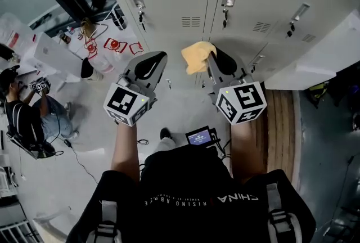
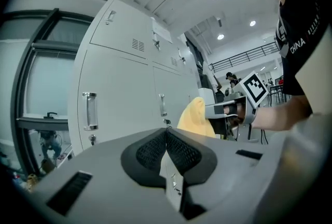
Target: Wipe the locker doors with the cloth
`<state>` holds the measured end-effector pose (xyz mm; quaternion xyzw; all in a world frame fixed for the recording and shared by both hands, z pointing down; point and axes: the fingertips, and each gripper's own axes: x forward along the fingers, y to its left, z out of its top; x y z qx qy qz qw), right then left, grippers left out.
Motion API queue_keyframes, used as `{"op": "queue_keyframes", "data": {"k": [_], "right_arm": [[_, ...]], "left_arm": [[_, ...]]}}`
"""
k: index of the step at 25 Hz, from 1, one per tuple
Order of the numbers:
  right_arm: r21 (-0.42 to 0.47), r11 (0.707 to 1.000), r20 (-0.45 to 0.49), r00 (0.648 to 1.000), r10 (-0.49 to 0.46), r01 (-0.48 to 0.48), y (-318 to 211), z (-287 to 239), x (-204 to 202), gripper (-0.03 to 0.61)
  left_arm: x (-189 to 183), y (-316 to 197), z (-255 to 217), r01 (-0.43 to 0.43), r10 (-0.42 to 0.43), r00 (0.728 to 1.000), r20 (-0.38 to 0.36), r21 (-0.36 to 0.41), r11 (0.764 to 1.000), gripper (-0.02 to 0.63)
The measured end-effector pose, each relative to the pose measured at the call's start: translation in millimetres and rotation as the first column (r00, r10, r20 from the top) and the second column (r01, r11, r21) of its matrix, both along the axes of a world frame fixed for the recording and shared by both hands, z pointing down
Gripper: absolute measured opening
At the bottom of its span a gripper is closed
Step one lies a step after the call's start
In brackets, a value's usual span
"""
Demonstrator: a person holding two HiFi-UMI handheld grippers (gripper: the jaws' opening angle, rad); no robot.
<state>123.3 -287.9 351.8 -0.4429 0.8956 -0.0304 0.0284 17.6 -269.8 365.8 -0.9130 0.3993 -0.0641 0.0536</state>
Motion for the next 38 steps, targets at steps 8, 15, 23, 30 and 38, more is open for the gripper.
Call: {"op": "queue_keyframes", "data": {"k": [8, 15, 23, 30, 38], "right_arm": [[-0.032, 0.999, -0.002, 1.0, 0.019, -0.019, 38, 21, 17, 0.051], [-0.031, 0.998, -0.011, 0.999, 0.049, -0.05, 77, 21, 3, 0.051], [0.01, 0.991, -0.067, 0.989, 0.132, -0.132, 118, 14, -53, 0.051], [0.031, 0.981, -0.068, 0.978, 0.196, -0.194, 156, 8, -98, 0.051], [0.036, 0.973, -0.107, 0.967, 0.229, -0.227, 196, 10, -129, 0.051]], "left_arm": [[-3, 45, 23, 0.056, -0.056, 0.998, 0.009, -0.051, 0.997, 0.02], [-19, 74, 13, 0.041, -0.041, 0.999, -0.004, 0.003, 0.999, 0.02], [-79, 113, 7, 0.054, -0.053, 0.998, -0.02, 0.061, 0.997, 0.02], [-130, 145, 8, 0.078, -0.078, 0.997, 0.004, 0.088, 0.993, 0.02], [-155, 179, 7, 0.035, -0.034, 0.999, -0.017, 0.079, 0.996, 0.02]]}}
